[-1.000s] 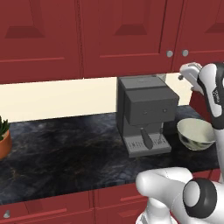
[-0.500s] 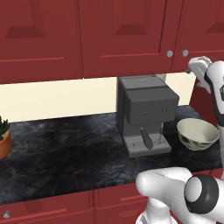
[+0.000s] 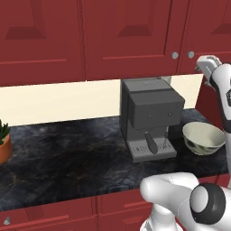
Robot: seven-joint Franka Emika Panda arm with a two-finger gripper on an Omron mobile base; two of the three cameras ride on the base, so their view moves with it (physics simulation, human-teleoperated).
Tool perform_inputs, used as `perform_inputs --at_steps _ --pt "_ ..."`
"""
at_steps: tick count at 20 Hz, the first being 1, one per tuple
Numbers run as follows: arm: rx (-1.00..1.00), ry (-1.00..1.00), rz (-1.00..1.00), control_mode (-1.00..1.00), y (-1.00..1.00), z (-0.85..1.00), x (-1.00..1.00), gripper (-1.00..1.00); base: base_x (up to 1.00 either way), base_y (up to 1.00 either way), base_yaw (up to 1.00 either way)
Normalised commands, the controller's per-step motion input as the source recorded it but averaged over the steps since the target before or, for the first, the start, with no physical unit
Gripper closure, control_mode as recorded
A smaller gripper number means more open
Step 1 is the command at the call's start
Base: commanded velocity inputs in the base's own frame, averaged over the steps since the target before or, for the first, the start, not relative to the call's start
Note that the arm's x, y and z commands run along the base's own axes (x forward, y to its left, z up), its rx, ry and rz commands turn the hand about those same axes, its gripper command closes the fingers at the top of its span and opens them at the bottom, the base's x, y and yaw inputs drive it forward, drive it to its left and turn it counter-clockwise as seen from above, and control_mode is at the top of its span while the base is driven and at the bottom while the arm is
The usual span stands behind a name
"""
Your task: Open the cabinet. Pick the pear and pear from the cabinet and place them into the bowl. Then close the cabinet.
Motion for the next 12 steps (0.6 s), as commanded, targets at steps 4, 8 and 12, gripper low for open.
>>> perform_inputs --at_steps 4,8,12 --pt "0.0 -0.02 -0.04 -1.0 -0.05 0.2 0.04 -1.0 0.0 0.0 0.0" --pt "0.0 -0.01 -0.02 -1.0 -0.04 0.24 0.09 -1.0 0.0 0.0 0.0" --pt "0.0 -0.02 0.0 -1.0 -0.01 0.19 0.19 -1.0 0.0 0.0 0.0"
